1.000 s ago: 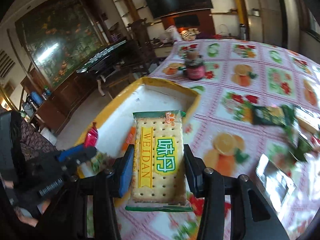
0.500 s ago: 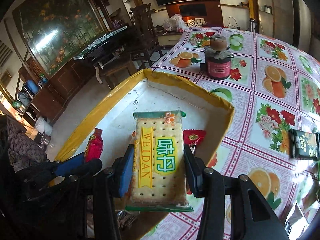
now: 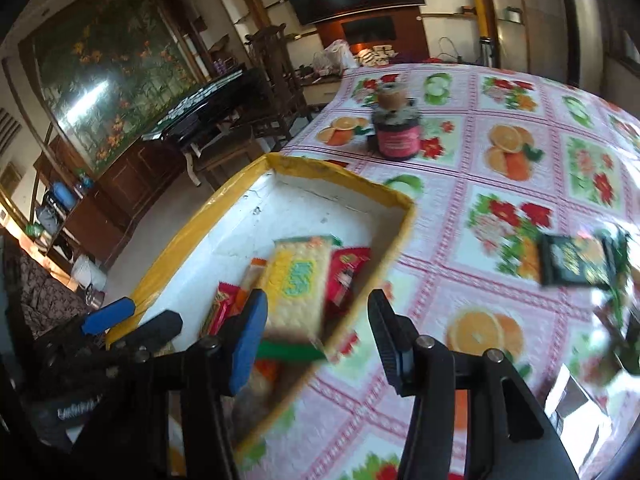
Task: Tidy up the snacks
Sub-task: 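Open both tools to drop the candy bar and cracker pack into the tray, then withdraw both tools from the tray back over the remaining snacks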
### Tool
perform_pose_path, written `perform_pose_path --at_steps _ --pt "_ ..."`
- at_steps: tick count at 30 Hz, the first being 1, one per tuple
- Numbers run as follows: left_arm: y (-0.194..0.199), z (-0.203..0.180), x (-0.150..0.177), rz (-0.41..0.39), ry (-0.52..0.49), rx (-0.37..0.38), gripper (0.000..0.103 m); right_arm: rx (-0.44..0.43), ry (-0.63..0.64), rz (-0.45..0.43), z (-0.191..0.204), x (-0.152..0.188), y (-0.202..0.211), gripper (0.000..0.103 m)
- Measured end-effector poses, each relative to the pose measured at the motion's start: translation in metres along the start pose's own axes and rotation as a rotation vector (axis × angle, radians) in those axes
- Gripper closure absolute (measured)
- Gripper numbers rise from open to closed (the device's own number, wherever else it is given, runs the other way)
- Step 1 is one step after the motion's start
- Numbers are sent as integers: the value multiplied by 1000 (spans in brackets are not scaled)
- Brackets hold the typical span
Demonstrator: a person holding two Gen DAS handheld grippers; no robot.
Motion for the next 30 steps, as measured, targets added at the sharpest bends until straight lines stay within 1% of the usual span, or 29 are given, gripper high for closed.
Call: perform_pose_path --at_steps 4,6,11,15,19,26,30 --pt "10 -14 9 -13 -17 14 15 14 -30 -13 -18 22 25 51" --pt "16 -27 14 -21 -50 29 15 27 -58 -23 -31 33 39 50" --pt "28 -52 21 -43 -94 4 14 76 -128 -62 -70 64 79 50" --pt "38 -70 29 -59 -121 10 13 108 -196 -97 -102 91 111 50" --pt "49 -93 40 -85 -158 8 13 154 -232 -130 -127 120 144 49" --pt "54 -134 57 -73 -229 36 12 240 -317 -181 -171 164 197 49" --pt "59 -156 67 -83 -272 38 12 275 -356 -203 -190 181 216 49"
Point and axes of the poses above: each gripper's, at about its wrist camera, not at the fingertips, and y roughly against the way its jaws point, z to its left, x to its underside, the point moved 3 cm from there along -y, roughly the way its jaws point, and after that the axes turned 8 degrees about z, right-handed, at the moved point
